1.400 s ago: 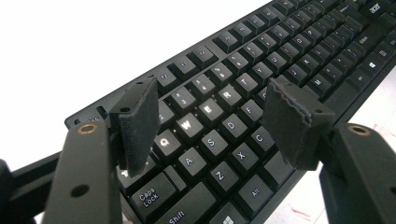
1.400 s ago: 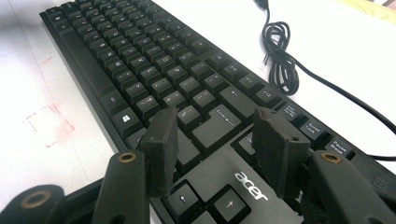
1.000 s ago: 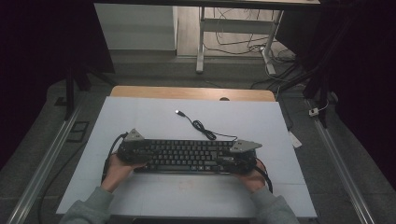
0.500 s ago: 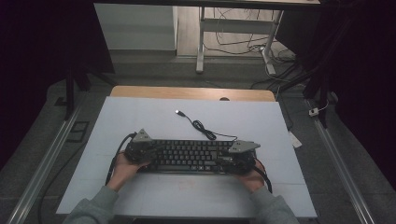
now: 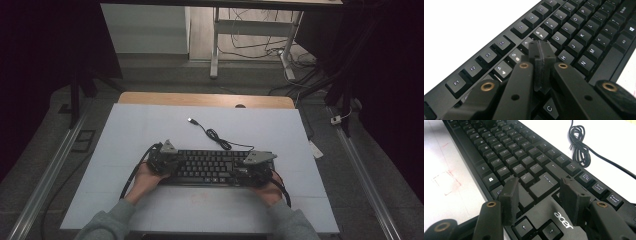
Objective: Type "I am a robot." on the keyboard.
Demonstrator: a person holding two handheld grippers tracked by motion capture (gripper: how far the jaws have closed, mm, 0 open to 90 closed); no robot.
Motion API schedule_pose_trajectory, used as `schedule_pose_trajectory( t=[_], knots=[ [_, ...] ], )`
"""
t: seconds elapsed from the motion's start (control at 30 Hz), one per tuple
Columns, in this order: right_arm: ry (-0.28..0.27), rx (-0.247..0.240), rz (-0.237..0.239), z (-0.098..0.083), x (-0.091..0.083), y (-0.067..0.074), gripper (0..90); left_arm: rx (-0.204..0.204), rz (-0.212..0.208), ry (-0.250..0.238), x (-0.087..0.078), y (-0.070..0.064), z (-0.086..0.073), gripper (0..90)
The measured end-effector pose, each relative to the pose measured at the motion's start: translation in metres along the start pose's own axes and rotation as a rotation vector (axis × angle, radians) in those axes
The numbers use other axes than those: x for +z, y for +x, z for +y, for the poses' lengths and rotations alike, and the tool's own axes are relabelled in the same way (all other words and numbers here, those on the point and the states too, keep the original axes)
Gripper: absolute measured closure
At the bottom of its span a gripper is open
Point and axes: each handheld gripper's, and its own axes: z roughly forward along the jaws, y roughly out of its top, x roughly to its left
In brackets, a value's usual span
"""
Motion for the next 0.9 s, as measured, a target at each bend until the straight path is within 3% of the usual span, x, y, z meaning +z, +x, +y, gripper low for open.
schedule_pose_trajectory(
  t=[0.47, 0.7, 0.9],
  knots=[
    [0.005, -0.005, 0.0, 0.0, 0.001, 0.001, 49.9, -0.002, 0.007, 0.003, 0.004, 0.0, 0.001, 88.9],
    [-0.003, -0.002, -0.003, 0.0, -0.001, 0.0, 49.9, -0.036, 0.003, -0.094, -0.018, 0.002, 0.001, 88.9],
    [-0.006, -0.002, -0.008, 0.0, -0.002, -0.001, 49.9, -0.079, -0.008, -0.141, -0.039, 0.008, -0.005, 84.3]
  ],
)
